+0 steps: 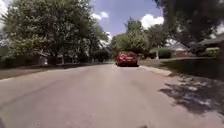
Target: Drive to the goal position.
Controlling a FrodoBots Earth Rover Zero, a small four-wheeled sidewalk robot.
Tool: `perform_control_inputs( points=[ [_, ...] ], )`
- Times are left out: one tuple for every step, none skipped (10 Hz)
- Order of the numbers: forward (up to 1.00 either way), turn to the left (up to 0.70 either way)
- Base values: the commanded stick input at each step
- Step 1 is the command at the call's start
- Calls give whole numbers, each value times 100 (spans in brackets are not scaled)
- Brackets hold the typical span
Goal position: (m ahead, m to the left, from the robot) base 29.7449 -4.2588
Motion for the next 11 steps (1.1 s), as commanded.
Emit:
perform_control_inputs(
  points=[
    [85, 0],
    [85, 0],
    [85, 0],
    [85, 0],
    [85, 0],
    [85, 0],
    [85, 0],
    [85, 0],
    [85, 0],
    [85, 0],
    [85, 0]
  ],
)
